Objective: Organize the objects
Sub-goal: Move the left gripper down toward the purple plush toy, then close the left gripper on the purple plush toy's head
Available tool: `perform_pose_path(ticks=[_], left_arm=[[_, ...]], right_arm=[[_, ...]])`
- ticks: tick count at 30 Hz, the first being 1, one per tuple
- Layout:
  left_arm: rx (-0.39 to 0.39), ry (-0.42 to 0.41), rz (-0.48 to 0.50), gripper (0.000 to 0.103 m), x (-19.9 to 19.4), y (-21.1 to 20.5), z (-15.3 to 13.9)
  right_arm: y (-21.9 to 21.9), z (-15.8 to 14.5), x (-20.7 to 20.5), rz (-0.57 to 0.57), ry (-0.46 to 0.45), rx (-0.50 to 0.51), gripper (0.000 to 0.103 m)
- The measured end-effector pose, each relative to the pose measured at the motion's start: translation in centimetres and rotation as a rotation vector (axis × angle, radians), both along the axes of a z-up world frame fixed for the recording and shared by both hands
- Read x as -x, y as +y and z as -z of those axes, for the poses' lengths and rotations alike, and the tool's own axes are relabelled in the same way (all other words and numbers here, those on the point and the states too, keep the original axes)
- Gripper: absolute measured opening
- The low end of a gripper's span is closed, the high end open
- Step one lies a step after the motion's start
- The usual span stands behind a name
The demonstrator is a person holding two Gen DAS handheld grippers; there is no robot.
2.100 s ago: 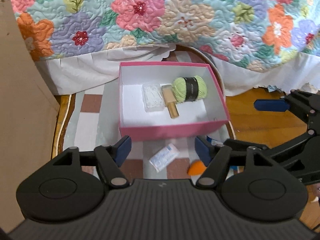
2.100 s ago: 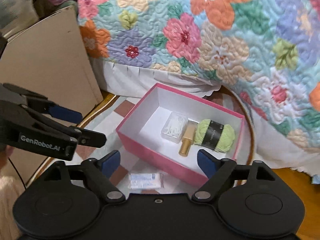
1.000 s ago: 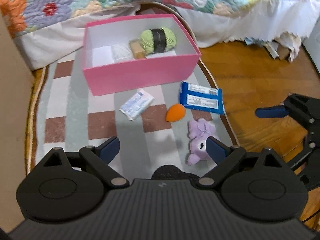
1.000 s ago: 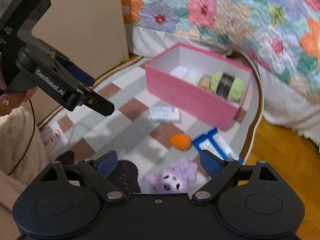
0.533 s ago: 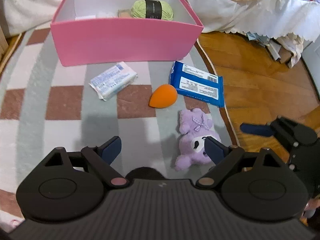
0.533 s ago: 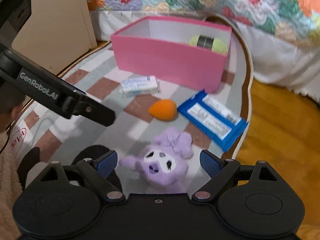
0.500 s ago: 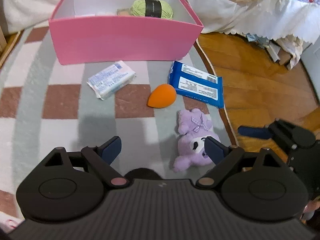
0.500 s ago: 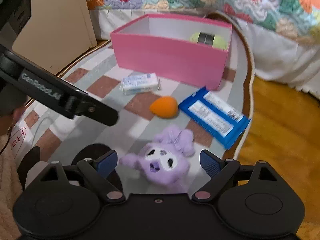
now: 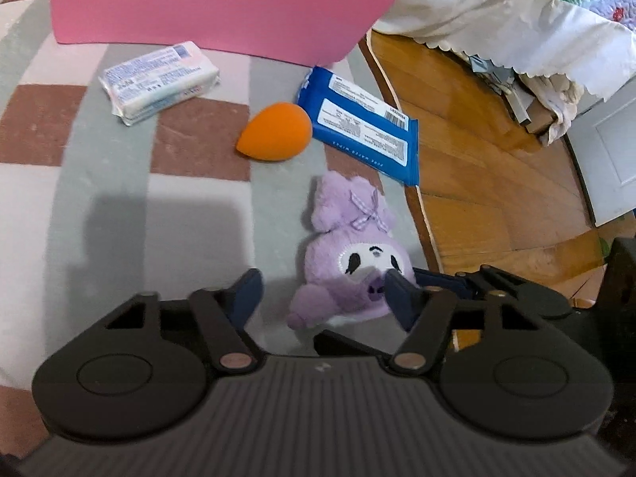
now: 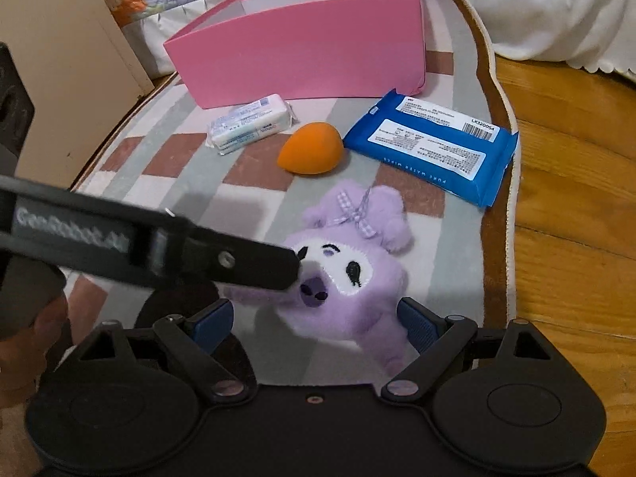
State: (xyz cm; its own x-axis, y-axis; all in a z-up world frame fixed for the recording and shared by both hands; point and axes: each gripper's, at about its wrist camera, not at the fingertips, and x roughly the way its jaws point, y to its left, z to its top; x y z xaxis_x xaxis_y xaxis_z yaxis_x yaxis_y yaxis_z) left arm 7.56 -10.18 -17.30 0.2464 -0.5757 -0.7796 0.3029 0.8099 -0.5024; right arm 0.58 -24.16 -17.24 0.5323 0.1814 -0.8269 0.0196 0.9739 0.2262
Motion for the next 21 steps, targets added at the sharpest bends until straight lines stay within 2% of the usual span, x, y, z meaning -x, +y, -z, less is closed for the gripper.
perform_pose_path(ticks=[2, 3, 4, 8, 12, 18, 21], left_arm=[[0.018, 0.006, 0.009, 0.048, 0.1, -0.3, 0.5], [0.025, 0.016, 0.014, 0.046, 0.2, -0.4, 0.9], [0.044, 0.028, 0.02, 0.04, 0.3, -0.5, 1.1], [0.053, 0.012, 0.013, 0.034, 0.8, -0.3, 0.9], [0.056, 0.009, 0.001, 0.029, 0.9, -0.2, 0.5], [0.049, -0.001, -0.038, 0.025, 0.8, 0.0, 0.7], [0.042, -0.014, -0.028, 0.023, 0.9, 0.2, 0.5]], right_arm=[[0.2, 0.0, 0.1, -0.001, -0.008, 0.016, 0.088], [0.3, 0.0, 0.2, 0.004, -0.019, 0.032, 0.088], [0.4, -0.2, 0.4, 0.009, -0.036, 0.051, 0.087], [0.8, -0.3, 0.5, -0.021, -0.062, 0.105, 0.076], [0.2, -0.4, 0.6, -0.016, -0.065, 0.104, 0.067], [0.4, 0.3, 0.6, -0.051, -0.063, 0.126, 0.066], [0.3, 0.6, 0.2, -0.042, -0.052, 0.104, 0.061]])
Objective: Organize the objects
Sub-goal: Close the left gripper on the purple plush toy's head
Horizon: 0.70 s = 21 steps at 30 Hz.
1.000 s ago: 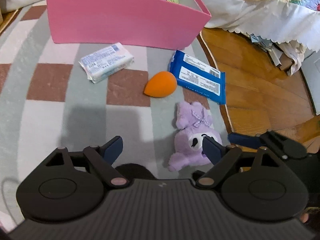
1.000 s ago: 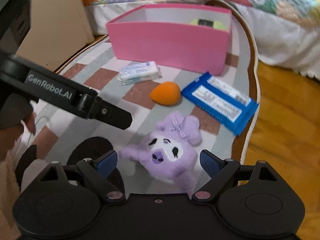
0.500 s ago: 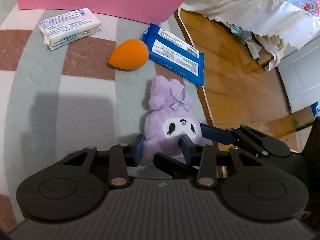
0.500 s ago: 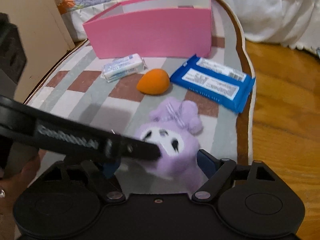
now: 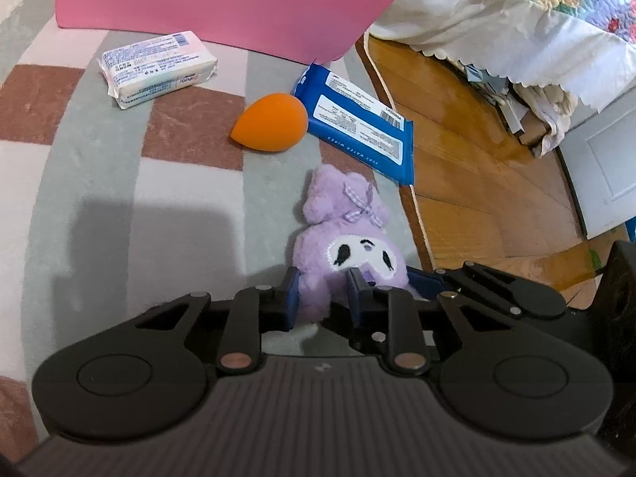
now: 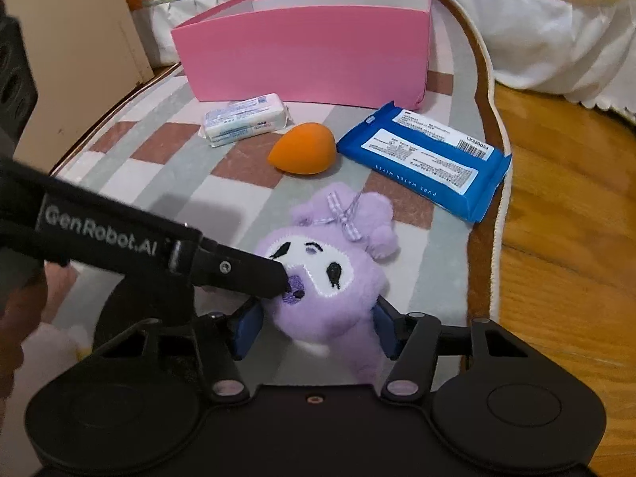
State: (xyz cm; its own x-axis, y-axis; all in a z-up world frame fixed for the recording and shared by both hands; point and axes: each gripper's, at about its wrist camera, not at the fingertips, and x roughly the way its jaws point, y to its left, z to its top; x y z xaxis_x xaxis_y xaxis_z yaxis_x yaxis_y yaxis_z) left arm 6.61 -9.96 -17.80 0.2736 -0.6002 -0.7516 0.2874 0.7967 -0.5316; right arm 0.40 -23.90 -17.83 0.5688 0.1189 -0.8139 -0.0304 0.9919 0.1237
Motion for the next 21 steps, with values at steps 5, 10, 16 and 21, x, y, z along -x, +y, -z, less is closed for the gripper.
perform_pose_path(ticks=[5, 10, 16, 21], left_arm=[[0.027, -0.001, -0.001, 0.023, 0.8, 1.4, -1.6], [0.03, -0.024, 0.013, 0.023, 1.7, 2.6, -3.9], [0.06, -0.071, 0.022, 0.023, 2.0, 4.2, -7.6], [0.053, -0.144, 0.01, 0.023, 2.3, 4.9, -11.6]], right_arm=[[0.8, -1.4, 0.8, -0.046, -0.021, 0.027, 0.056], [1.9, -3.7, 1.6, -0.086, -0.029, 0.036, 0.056], [3.2, -7.5, 1.6, -0.152, -0.068, 0.086, 0.056], [3.8, -11.2, 1.0, -0.223, -0.124, 0.139, 0.056]])
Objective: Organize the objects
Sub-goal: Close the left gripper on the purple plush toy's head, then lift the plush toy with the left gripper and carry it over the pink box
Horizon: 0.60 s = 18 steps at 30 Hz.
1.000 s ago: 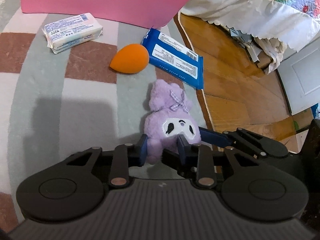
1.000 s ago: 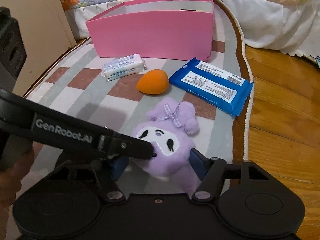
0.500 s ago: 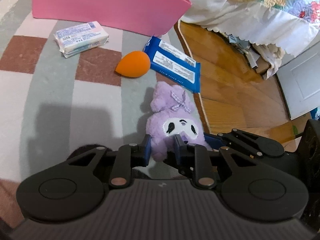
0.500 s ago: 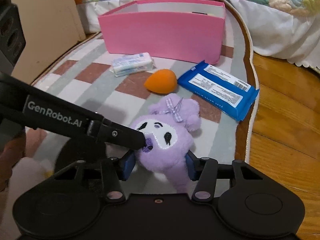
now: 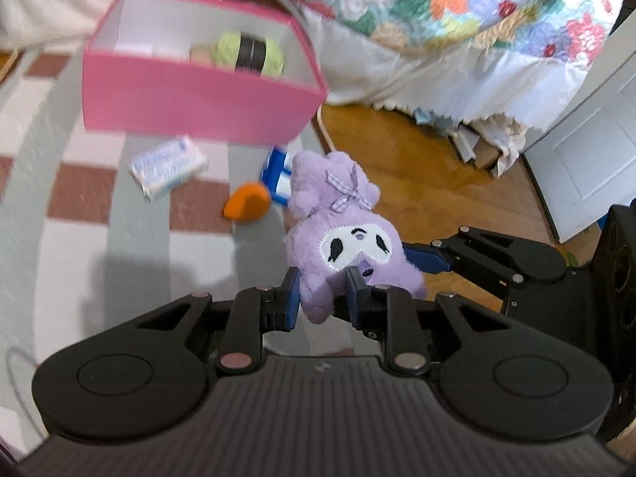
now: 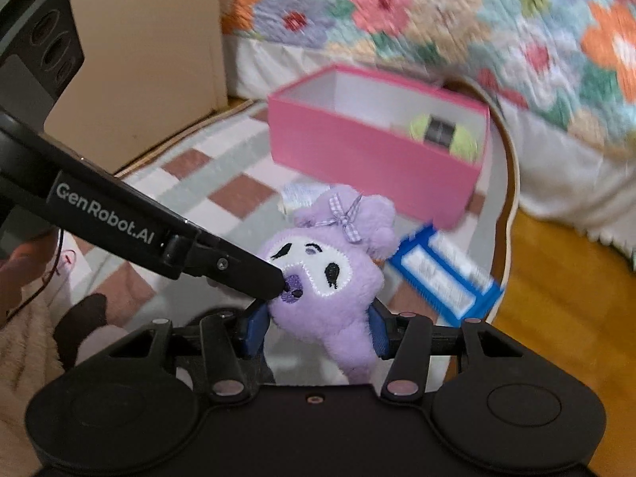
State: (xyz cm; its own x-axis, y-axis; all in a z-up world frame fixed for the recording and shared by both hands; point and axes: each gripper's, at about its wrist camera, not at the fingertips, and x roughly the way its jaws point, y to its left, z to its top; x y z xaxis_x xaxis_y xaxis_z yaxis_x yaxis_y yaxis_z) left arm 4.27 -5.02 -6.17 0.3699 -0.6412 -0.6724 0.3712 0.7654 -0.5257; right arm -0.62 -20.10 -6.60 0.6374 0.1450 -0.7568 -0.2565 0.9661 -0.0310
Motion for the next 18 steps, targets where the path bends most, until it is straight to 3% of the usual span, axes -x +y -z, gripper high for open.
perform_pose_path(ticks=[7, 18], left_arm=[[0.004, -0.106, -0.061, 0.023, 0.5, 0.7, -4.5], [0.018, -0.176, -0.135, 0.022, -0.5, 2.2, -9.4]], right_arm=[[0.6, -5.1, -1.2, -0.045, -0.073, 0.044, 0.056], [2.8, -10.2, -3.3, -0.116, -0.13, 0.135, 0.056]])
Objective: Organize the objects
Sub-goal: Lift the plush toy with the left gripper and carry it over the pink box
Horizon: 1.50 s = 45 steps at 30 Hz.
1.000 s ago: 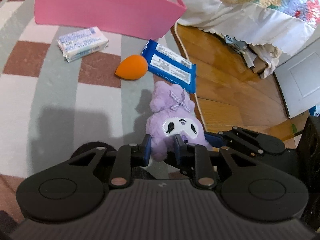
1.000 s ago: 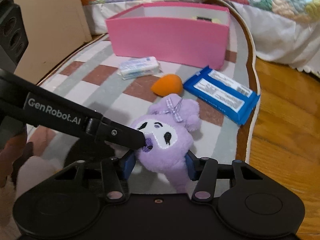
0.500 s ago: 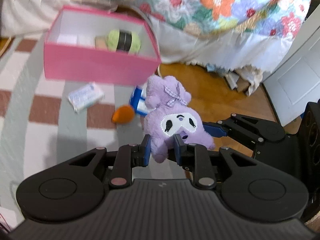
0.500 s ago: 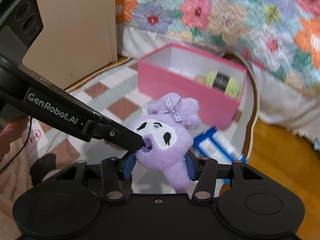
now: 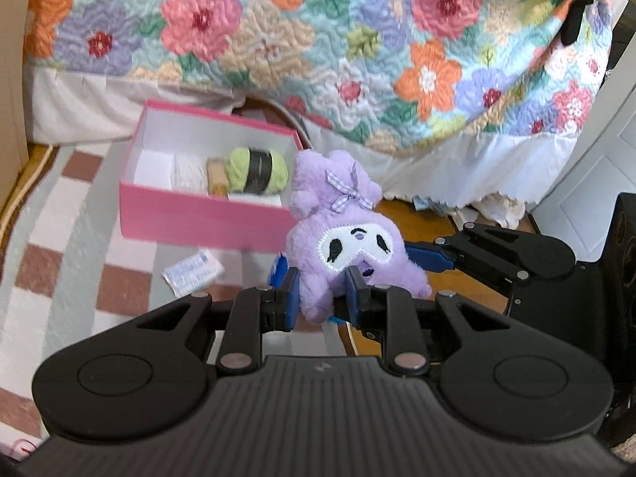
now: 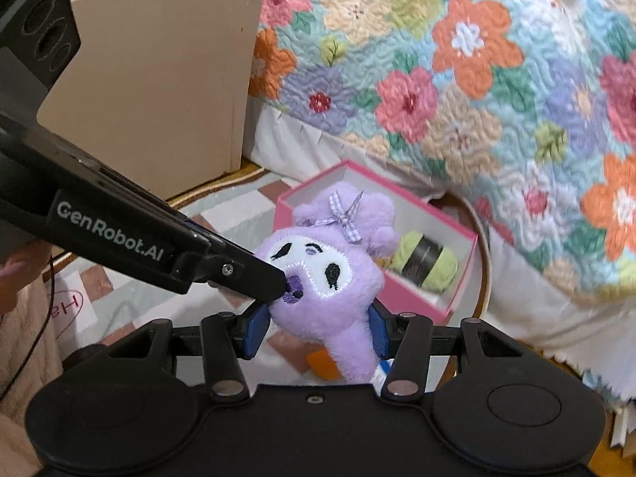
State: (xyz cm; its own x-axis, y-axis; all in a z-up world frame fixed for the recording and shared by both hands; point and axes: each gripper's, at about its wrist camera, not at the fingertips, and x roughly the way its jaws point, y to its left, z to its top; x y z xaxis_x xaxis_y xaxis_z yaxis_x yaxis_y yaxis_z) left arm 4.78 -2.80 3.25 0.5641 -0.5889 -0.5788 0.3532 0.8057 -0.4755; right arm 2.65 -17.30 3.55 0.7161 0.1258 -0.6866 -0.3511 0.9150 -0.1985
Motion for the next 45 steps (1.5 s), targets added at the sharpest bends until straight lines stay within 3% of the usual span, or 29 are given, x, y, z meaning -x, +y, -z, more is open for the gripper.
perform_pose_path(ticks=[7, 14, 20, 27, 32, 39, 45], left_arm=[[-0.041, -0.035, -0.016, 0.022, -1.0, 0.1, -1.7], [-0.037, -0.051, -0.009, 0.022, -2.7, -0.3, -2.8], [-0.015, -0.012, -0.01, 0.022, -6.4, -0.7, -1.9], [0.013, 0.068, -0.008, 0.022, -12.4, -1.0, 0.3], [-0.002, 0.132, -0.006, 0.022, -17.2, -2.5, 3.4], [-0.102, 0.236, 0.044, 0.022, -23.8, -5.0, 8.0], [-0.041, 0.338, 0.036, 0.023, -26.4, -5.6, 12.0]], right_arm=[[0.6, -0.9, -0.7, 0.001, -0.092, 0.007, 0.056], [-0.5, -2.0, -2.2, -0.026, -0.122, -0.009, 0.056], [-2.1, -2.0, -5.2, -0.029, -0.073, -0.033, 0.056], [-3.2, -1.1, -10.8, -0.006, 0.051, -0.02, 0.056], [-4.1, 1.3, -14.9, 0.013, 0.111, 0.002, 0.056], [-7.4, 7.9, -19.8, 0.137, 0.14, -0.142, 0.056], [-9.0, 10.8, -23.4, 0.144, 0.272, -0.132, 0.056]])
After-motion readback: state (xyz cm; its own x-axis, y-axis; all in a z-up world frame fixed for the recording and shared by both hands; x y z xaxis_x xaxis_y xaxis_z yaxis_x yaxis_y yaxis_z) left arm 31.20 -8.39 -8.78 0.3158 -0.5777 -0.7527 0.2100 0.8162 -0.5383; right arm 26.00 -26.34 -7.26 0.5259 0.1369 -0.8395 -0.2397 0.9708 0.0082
